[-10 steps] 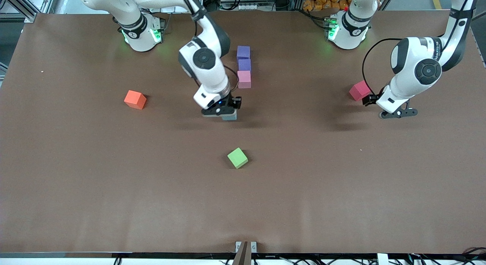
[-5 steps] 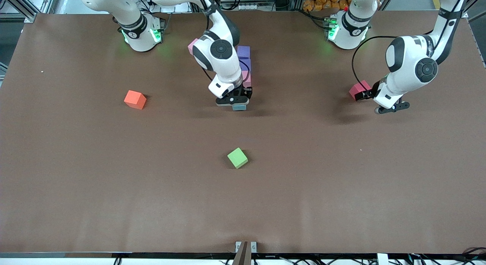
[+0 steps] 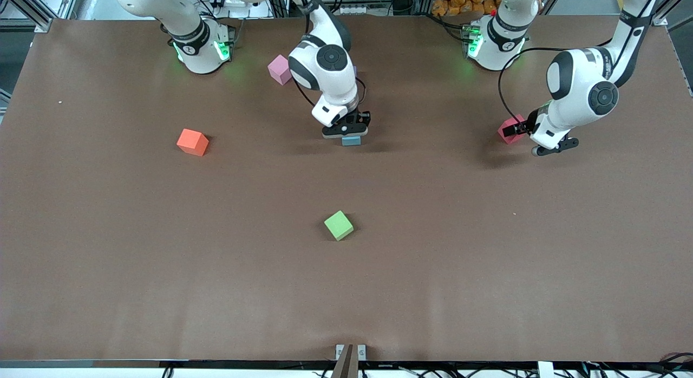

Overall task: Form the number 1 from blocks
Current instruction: 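Place the cyan cube below the pink while the left gripper grasps red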

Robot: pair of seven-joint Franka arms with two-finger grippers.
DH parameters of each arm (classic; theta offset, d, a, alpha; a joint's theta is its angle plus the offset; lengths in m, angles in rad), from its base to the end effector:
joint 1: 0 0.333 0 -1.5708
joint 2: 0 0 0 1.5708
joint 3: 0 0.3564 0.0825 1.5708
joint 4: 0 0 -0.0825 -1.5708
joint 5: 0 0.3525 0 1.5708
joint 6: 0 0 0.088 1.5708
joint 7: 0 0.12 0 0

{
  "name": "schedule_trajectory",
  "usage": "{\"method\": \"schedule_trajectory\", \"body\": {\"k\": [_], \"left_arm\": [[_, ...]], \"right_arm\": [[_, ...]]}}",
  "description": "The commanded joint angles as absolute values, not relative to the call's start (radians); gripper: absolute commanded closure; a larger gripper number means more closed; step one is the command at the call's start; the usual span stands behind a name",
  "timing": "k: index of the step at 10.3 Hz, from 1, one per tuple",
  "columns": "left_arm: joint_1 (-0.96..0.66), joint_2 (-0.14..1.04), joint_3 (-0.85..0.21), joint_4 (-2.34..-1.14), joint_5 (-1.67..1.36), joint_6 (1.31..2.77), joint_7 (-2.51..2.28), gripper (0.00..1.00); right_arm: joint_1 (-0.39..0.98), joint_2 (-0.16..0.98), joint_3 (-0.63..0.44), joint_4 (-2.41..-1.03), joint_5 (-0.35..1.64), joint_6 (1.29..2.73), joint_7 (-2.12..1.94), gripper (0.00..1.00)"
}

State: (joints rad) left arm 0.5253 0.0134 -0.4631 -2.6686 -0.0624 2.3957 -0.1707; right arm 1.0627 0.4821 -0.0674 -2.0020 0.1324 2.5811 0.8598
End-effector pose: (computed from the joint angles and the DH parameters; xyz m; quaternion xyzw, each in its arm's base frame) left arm 0.3676 0.0215 0.2695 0.9797 0.1401 -0.1429 0.0129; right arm 0.3353 0.5194 0.2716 -0.9984 -0.0180 -0.0117 0.0532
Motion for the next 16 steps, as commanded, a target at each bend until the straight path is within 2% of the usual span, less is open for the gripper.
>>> {"method": "schedule_trajectory", "body": {"k": [1,5,6,7,8,9,10,11,13,15,16], "left_arm": [[0.523,0.012,-0.446,-2.691,-0.089,2.414,-0.169,0.0],[0.543,0.061,-0.445,-2.694,-0.089,2.459,-0.169,0.0],[0.545,0.072,-0.445,-2.695,-0.087,2.473,-0.169,0.01],[0.543,0.075,-0.446,-2.695,-0.089,2.473,-0.169,0.16],[0.545,0.077,-0.446,-2.695,-0.087,2.473,-0.169,0.18],[0.545,0.078,-0.446,-2.695,-0.087,2.473,-0.169,0.43],[0.543,0.077,-0.446,-2.695,-0.087,2.473,-0.169,0.83],[0.543,0.071,-0.446,-2.694,-0.087,2.473,-0.167,1.0],[0.535,0.057,-0.472,-2.669,-0.081,2.473,-0.164,1.0],[0.519,0.04,-0.582,-2.616,-0.083,2.473,-0.172,1.0],[0.484,0.038,-0.607,-2.582,-0.087,2.473,-0.179,1.0]], "right_arm": [[1.078,0.472,-0.077,-2.028,0.133,2.591,0.882,0.51],[1.088,0.468,-0.074,-2.048,0.13,2.591,0.89,0.46],[1.088,0.465,-0.074,-2.049,0.13,2.589,0.894,0.12],[1.077,0.451,-0.074,-2.049,0.13,2.586,0.911,0.0],[1.053,0.421,-0.074,-2.052,0.13,2.58,0.911,0.0],[0.998,0.363,-0.074,-2.083,0.127,2.574,0.896,0.0],[0.95,0.312,-0.072,-2.114,0.127,2.571,0.841,0.0],[0.887,0.276,-0.065,-2.127,0.127,2.557,0.795,0.0],[0.734,0.242,-0.046,-2.129,0.127,2.539,0.685,0.0],[0.591,0.252,-0.048,-2.112,0.094,2.551,0.641,0.0],[0.515,0.25,-0.048,-2.09,0.015,2.549,0.611,0.0]]}}
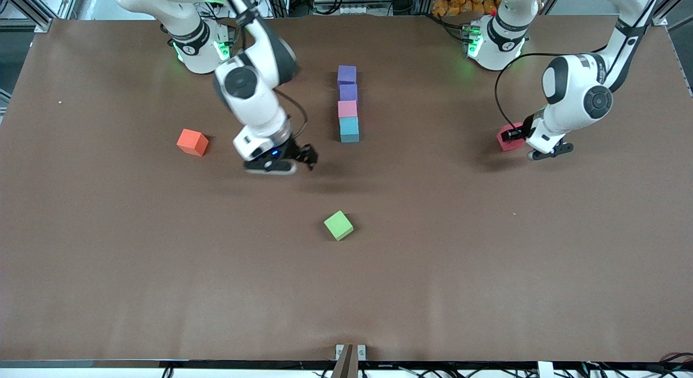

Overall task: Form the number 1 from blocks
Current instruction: 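Place the cyan cube below the pink while the left gripper grasps red, then carry the red cube with the left gripper while the right gripper withdraws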

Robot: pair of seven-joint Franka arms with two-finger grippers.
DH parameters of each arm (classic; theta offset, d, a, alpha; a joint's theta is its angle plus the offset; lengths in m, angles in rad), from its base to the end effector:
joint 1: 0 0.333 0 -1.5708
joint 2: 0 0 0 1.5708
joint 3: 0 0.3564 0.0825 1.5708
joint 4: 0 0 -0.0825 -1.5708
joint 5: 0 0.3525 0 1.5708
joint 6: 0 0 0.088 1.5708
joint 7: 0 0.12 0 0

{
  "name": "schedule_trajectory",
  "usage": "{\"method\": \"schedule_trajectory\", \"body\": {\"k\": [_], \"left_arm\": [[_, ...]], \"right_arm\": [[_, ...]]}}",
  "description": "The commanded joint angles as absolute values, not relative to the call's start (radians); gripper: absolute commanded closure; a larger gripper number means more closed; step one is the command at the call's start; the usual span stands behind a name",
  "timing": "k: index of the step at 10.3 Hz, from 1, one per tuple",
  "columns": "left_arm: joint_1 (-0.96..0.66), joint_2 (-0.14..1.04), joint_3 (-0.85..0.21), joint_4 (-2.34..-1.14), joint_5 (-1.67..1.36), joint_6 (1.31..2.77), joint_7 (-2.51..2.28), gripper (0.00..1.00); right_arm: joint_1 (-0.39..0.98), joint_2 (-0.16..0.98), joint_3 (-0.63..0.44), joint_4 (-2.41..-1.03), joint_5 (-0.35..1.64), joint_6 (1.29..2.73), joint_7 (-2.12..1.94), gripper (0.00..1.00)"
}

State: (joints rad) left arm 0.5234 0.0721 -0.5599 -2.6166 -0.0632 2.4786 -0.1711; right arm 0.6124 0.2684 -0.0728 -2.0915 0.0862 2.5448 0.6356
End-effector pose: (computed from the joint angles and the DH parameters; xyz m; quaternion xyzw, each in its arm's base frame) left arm 0.3978 -0.0167 0.2704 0.9901 0.0922 -0.1030 0.0254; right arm 0.5049 0.3043 0.3613 -0.9924 0.0788 -0.0673 0.0664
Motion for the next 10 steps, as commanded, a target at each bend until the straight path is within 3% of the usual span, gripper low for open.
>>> {"method": "schedule_trajectory", "body": {"k": [1,6,8,10], "left_arm": [[0.439,0.041,-0.612,-2.541,-0.089,2.471,-0.225,1.0],[0.169,0.132,-0.609,-2.315,-0.135,2.464,-0.379,1.0],[0.07,0.214,-0.597,-2.226,-0.13,2.459,-0.457,1.0],[-0.079,0.309,-0.51,-2.125,-0.124,2.457,-0.494,1.0]], "right_arm": [[0.452,0.247,-0.051,-2.074,-0.014,2.548,0.585,0.0],[0.246,0.22,-0.078,-2.01,-0.021,2.505,0.341,0.0],[0.181,0.193,-0.075,-1.886,-0.021,2.293,0.24,0.0],[0.146,0.192,-0.078,-1.705,-0.02,2.034,0.18,0.0]]}}
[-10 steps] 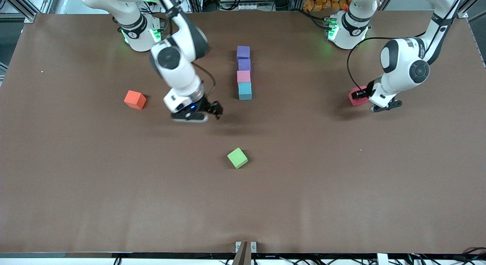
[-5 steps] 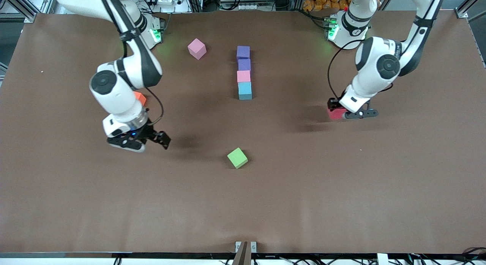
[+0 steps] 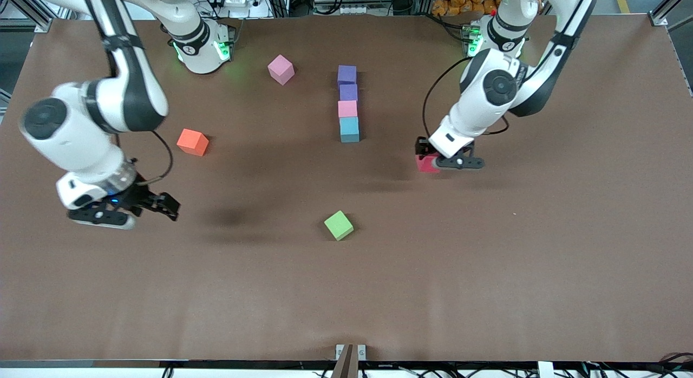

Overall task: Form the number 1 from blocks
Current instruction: 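Carry the red cube with the left gripper while the right gripper withdraws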

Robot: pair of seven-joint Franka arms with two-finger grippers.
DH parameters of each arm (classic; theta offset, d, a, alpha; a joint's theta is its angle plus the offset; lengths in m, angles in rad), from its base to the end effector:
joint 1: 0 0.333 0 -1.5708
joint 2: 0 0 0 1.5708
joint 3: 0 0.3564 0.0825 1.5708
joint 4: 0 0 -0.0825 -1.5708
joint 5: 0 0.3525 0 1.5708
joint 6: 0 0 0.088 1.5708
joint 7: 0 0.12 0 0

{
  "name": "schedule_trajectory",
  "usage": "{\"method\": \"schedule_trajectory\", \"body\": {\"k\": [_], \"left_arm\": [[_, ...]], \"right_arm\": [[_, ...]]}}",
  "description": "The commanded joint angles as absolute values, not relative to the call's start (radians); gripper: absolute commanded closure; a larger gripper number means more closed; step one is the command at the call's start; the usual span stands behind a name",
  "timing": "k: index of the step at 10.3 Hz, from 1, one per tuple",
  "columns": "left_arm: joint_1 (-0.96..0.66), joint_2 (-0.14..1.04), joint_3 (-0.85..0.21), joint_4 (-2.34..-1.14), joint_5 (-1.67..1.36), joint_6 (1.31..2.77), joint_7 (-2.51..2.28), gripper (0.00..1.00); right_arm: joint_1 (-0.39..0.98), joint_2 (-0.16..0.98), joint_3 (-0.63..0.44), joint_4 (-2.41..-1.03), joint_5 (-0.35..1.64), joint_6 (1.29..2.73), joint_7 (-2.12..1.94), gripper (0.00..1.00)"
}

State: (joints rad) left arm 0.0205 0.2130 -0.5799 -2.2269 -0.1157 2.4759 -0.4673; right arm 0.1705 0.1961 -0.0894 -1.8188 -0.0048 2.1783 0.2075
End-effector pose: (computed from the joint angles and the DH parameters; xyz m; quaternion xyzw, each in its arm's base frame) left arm 0.4601 -0.2799 0.3495 0.9949 0.0055 -0.0180 0.0988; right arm 0.6081 0.0529 0.4859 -0.9948 0.0602 -0.0827 0.0012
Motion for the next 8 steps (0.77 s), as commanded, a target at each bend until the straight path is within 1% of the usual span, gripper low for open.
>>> {"method": "schedule_trajectory", "body": {"k": [1,3,5,6,8], "left_arm": [[-0.154,0.357,-0.465,-2.071,-0.123,2.456,-0.539,1.0],[-0.291,0.449,-0.378,-1.961,-0.121,2.404,-0.574,1.0],[-0.395,0.52,-0.293,-1.847,-0.121,2.331,-0.575,1.0],[-0.44,0.546,-0.272,-1.803,-0.123,2.288,-0.58,1.0],[-0.536,0.59,-0.221,-1.731,-0.123,2.211,-0.61,1.0]], "right_arm": [[0.135,0.189,-0.078,-1.637,-0.02,1.941,0.163,0.0],[0.117,0.17,-0.08,-1.586,-0.02,1.913,0.12,0.0],[0.109,0.117,-0.089,-1.585,-0.021,1.896,0.088,0.0],[0.118,0.098,-0.107,-1.586,-0.021,1.891,0.077,0.0],[0.12,0.084,-0.117,-1.56,-0.023,1.821,0.077,0.0]]}}
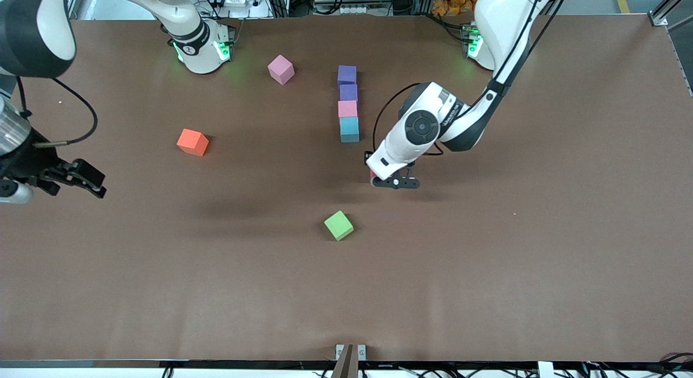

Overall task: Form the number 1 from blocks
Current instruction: 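Carry the red cube with the left gripper while the right gripper withdraws, then lower the red cube below the cyan cube and open the left gripper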

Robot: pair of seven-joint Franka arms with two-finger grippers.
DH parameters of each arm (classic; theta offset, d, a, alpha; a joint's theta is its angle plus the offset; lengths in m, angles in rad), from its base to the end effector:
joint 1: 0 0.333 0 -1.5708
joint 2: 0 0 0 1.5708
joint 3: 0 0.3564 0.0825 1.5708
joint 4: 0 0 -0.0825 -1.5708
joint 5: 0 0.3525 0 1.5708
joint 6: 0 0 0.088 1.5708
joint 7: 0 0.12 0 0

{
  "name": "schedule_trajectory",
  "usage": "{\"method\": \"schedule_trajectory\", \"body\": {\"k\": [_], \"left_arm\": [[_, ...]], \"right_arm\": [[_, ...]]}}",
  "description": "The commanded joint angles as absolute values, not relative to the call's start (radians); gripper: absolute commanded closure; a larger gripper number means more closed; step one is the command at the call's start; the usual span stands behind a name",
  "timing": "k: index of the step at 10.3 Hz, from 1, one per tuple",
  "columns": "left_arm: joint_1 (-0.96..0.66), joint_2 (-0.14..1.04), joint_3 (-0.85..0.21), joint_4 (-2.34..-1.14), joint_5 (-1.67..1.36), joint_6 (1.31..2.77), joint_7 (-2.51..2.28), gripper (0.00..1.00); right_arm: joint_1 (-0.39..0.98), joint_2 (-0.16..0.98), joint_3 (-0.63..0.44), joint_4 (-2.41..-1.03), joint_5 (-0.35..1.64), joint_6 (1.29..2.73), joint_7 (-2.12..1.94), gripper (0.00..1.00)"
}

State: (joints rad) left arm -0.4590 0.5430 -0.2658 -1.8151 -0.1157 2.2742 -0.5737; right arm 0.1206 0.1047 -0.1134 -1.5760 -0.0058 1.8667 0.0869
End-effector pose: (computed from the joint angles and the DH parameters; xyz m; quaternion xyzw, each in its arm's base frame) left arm 0.4884 -0.4146 0.2882 0.9930 -0.0203 -0.0948 0.0677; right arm 0.5872 0.0075 0.6209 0.9949 -0.0382 0.0935 0.0043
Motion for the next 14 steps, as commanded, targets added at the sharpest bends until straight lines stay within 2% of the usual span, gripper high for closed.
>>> {"method": "schedule_trajectory", "body": {"k": [1,3,6,14], "left_arm": [[-0.569,0.612,-0.219,-1.701,-0.124,2.186,-0.632,1.0],[-0.604,0.637,-0.216,-1.681,-0.127,2.181,-0.655,1.0],[-0.632,0.669,-0.215,-1.671,-0.129,2.175,-0.655,1.0],[-0.67,0.712,-0.215,-1.629,-0.13,2.175,-0.721,1.0]], "right_arm": [[0.133,0.084,-0.136,-1.54,-0.02,1.783,0.08,0.0],[0.179,0.092,-0.196,-1.511,-0.006,1.766,0.08,0.0],[0.164,0.12,-0.196,-1.428,-0.006,1.689,0.078,0.0],[0.1,0.12,-0.16,-1.405,-0.006,1.669,-0.003,0.0]]}}
